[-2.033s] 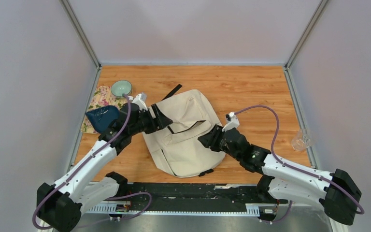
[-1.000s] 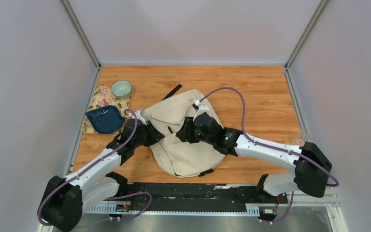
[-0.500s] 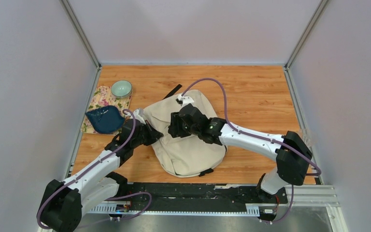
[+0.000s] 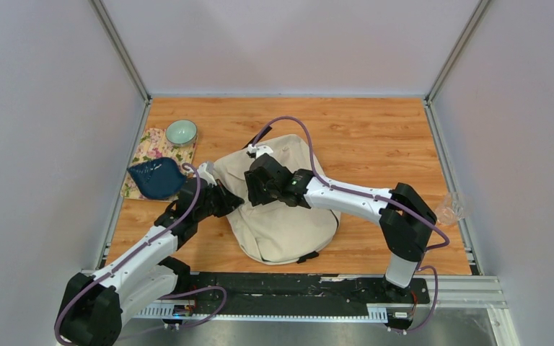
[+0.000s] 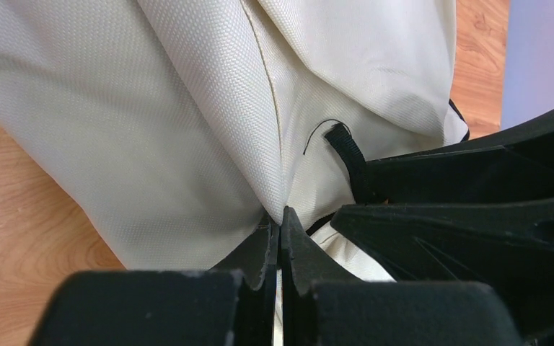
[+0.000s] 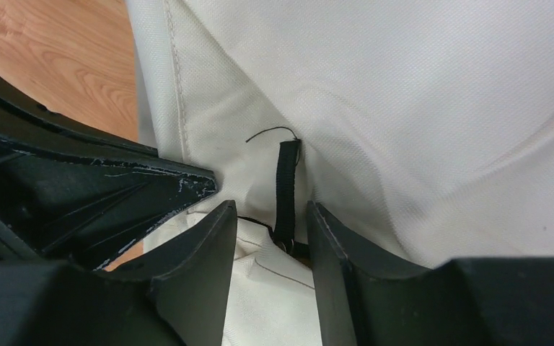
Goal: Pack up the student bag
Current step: Zip the student bag at the center of the board.
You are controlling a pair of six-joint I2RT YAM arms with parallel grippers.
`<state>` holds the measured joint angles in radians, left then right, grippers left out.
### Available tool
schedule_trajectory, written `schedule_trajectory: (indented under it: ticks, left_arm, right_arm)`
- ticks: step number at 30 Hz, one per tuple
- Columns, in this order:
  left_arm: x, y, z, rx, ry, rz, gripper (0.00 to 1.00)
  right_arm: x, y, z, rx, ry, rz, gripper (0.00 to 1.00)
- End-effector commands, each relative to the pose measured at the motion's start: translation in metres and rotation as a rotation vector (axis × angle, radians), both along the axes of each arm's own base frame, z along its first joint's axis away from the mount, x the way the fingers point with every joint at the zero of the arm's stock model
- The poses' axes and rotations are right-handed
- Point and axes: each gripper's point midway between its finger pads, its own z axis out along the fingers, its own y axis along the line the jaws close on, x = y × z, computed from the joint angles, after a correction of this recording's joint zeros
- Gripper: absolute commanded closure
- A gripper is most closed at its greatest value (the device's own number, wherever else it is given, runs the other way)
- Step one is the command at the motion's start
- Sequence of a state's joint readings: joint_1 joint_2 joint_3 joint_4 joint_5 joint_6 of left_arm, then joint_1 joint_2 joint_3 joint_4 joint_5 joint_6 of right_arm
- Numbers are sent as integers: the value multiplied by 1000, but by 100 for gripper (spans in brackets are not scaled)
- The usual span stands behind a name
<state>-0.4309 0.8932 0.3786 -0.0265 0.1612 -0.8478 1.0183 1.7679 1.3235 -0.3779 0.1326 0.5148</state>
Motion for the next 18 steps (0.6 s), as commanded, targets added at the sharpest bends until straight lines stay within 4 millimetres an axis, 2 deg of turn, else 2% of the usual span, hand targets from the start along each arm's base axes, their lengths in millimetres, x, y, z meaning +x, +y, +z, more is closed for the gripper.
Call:
schedule_trajectory:
  ticks: [1, 4, 7, 8, 11, 16, 17, 18]
  left_arm:
    - [4, -8, 22, -43, -76, -44, 100]
    - [3, -9, 24, -53, -80, -51, 100]
    - [4, -9, 25, -54, -79, -48, 100]
    - [4, -9, 25, -57, -79, -49, 100]
    - [3, -10, 25, -60, -76, -54, 100]
    - [2, -8, 21, -55, -58, -50, 100]
    - [1, -8, 20, -55, -56, -51, 100]
    - [0, -7, 19, -54, -53, -51, 100]
  right_arm:
    - [7, 1, 9, -24, -45, 2, 55]
    - [8, 1, 6, -39, -47, 0, 61]
    - [10, -1, 3, -55, -52, -12, 73]
    - [9, -1, 2, -59, -53, -12, 82]
    - [10, -3, 1, -59, -53, -25, 100]
    - [14, -18, 11, -45, -79, -121, 100]
    - [16, -24, 19, -36, -104, -147, 100]
    - [15, -30, 16, -44, -105, -161, 100]
